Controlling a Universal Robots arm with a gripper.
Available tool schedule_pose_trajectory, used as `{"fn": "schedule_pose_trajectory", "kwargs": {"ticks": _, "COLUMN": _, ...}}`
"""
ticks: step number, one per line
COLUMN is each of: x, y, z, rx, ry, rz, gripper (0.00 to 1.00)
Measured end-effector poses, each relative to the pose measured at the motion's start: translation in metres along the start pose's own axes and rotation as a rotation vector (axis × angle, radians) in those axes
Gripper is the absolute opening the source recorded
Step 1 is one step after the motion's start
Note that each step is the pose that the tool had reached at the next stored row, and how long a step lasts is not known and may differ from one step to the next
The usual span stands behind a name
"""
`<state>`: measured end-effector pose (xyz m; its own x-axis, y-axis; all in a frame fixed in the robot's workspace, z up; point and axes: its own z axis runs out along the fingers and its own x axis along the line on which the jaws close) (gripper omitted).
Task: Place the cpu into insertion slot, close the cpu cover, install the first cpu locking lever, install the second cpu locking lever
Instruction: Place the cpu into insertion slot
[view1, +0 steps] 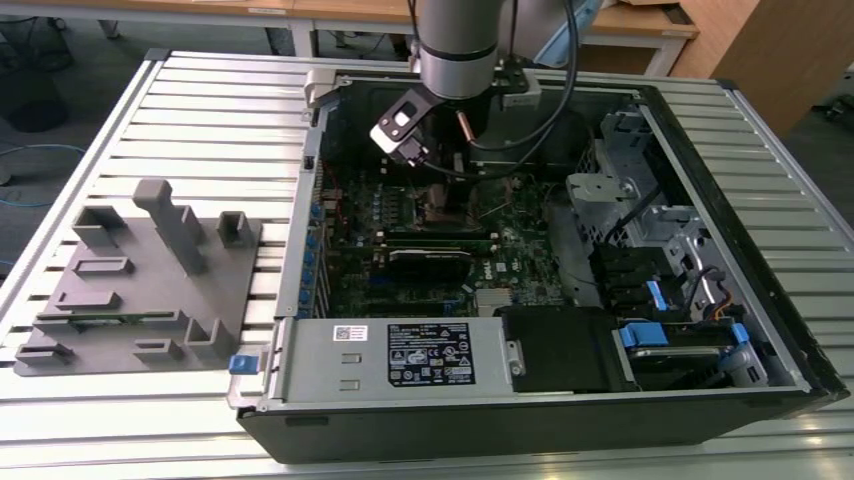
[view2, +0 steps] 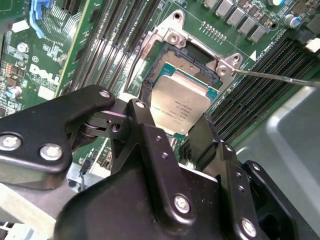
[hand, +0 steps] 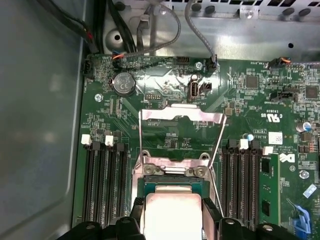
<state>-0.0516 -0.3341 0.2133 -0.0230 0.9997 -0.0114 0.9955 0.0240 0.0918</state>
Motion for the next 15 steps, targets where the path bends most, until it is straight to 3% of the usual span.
{"fn": "schedule_pose_trajectory", "kwargs": {"ticks": 15, "x": 0.0002, "y": -0.0017, "z": 0.0044, "rx": -0.0001, "ry": -0.0005, "rz": 0.007, "gripper": 0.54}}
